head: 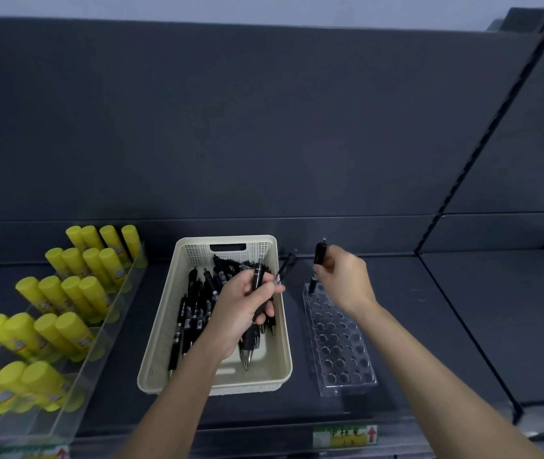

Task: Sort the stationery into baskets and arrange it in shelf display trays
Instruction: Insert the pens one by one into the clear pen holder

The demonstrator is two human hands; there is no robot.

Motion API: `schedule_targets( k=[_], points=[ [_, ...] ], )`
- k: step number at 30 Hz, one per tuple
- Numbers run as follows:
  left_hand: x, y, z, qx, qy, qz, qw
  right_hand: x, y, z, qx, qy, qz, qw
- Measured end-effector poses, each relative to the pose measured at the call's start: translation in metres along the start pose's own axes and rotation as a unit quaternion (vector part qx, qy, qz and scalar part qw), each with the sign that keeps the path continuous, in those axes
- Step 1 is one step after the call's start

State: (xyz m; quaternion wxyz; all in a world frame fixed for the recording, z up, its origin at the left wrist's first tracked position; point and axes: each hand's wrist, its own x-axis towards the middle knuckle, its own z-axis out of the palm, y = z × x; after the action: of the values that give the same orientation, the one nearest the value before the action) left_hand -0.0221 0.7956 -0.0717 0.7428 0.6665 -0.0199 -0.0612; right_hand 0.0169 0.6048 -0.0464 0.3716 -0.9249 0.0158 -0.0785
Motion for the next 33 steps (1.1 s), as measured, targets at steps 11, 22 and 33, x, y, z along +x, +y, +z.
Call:
schedule_targets(
  k=[11,22,33],
  points=[
    [-0.001,0.001,0.0,-0.028,-0.006,-0.009,1.0,-0.006,0.001,0.004,-0.029,0.011,0.014,0.999],
    [-0.005,0.002,0.003,-0.044,-0.093,-0.014,0.995,-0.045,-0.048,0.004,0.404,-0.047,0.127,0.905],
    [-0.002,-0.002,0.002,0.013,-0.059,-0.038,0.997,-0.017,-0.012,-0.033,0.2,0.151,0.092,0.964]
  ],
)
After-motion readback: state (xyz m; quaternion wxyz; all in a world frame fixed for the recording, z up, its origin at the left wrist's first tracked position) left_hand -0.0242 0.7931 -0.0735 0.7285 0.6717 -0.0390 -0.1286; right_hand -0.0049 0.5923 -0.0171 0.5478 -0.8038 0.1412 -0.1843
